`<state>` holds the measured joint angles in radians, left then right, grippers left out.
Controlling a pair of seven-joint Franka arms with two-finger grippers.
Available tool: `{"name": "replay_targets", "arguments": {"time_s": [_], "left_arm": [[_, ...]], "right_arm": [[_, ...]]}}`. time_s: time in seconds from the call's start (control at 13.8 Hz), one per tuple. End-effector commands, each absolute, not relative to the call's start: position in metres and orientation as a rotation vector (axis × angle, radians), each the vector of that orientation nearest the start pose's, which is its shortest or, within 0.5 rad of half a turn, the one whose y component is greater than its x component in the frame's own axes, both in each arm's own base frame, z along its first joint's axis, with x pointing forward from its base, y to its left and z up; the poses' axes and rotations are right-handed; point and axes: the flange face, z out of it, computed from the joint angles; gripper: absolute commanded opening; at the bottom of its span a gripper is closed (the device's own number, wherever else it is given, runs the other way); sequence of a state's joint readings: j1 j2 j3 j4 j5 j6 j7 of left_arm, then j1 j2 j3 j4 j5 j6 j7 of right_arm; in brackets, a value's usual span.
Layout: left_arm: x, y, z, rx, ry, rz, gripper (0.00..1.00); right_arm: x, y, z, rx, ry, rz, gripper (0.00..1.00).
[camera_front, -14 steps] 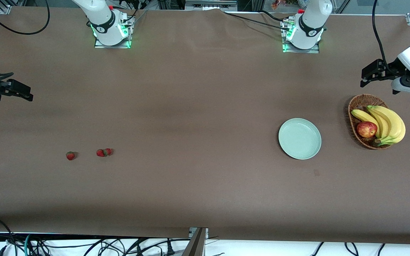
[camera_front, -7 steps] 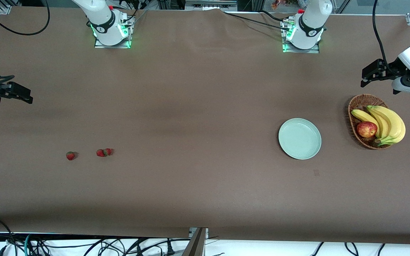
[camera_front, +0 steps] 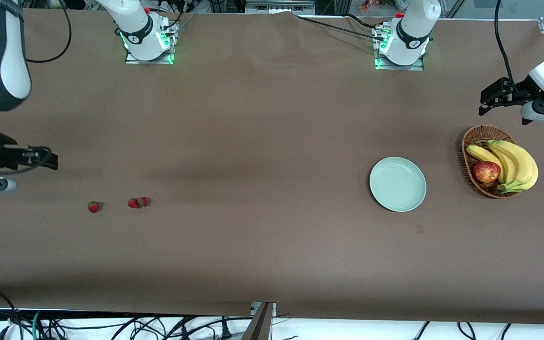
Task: Collect all strawberries into plate
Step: 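Reach the right gripper down and grasp one red strawberry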
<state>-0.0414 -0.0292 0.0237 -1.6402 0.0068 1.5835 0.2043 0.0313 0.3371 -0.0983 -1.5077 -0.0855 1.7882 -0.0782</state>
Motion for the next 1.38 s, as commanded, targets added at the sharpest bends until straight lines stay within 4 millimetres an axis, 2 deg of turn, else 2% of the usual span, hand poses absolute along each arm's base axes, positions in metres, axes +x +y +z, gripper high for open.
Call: {"name": "replay_targets", "arguments": {"time_s": [0.0,0.36,0.72,1.01,1.3], "left_arm": [[0.548,-0.009,0.614,-3.132,0.359,0.047,1.00],[0.547,-0.008,0.613,-3.132,0.357,0.052,1.00],[0.547,-0.007,0.613,-3.133,0.355,0.054,1.00],[0.547,-0.008,0.613,-3.133,0.357,0.056,1.00],[0.547,-0.008,0.613,-3.133,0.357,0.054,1.00]], "right_arm": [[0.672,-0.060,0.428,-3.256,-0.045,0.115,1.00],[0.695,-0.069,0.323,-3.258,-0.040,0.145,1.00],[0.698,-0.077,0.248,-3.239,-0.018,0.175,1.00],[0.697,-0.085,0.211,-3.240,-0.018,0.162,1.00],[0.692,-0.090,0.197,-3.239,-0.009,0.170,1.00]]}}
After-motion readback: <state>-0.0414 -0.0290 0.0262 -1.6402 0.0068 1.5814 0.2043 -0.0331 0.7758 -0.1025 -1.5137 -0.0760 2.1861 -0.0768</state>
